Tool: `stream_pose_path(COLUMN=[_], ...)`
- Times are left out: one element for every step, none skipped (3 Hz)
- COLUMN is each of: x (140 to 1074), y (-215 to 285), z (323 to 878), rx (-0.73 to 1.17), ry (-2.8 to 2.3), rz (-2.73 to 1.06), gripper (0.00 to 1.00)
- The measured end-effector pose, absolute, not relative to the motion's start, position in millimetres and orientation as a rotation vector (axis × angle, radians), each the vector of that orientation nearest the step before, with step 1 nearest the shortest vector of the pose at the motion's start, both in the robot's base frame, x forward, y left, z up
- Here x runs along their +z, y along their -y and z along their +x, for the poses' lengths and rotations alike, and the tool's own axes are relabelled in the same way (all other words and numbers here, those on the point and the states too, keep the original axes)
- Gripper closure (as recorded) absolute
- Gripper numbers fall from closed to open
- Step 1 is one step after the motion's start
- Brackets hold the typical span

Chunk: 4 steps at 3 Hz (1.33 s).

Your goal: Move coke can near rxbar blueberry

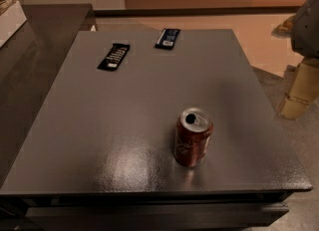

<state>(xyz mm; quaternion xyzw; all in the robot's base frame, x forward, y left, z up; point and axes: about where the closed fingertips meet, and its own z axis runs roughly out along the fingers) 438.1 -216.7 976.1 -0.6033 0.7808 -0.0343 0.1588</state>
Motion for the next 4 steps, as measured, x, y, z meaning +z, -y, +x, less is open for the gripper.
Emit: stream_pose_path(x=[976.1, 977.2, 971.2, 955.7], y=[216.7, 209.7, 189.2, 155.0], z=[438.1, 435.9, 428.1, 415.0], rx=[-0.098, -0.075, 0.02, 0.15], ry=[-2.232, -2.206, -2.143, -2.058], rz=[-1.725, -1.743, -1.772, -1.814], gripper=[0.0, 0.0, 0.0, 0.0])
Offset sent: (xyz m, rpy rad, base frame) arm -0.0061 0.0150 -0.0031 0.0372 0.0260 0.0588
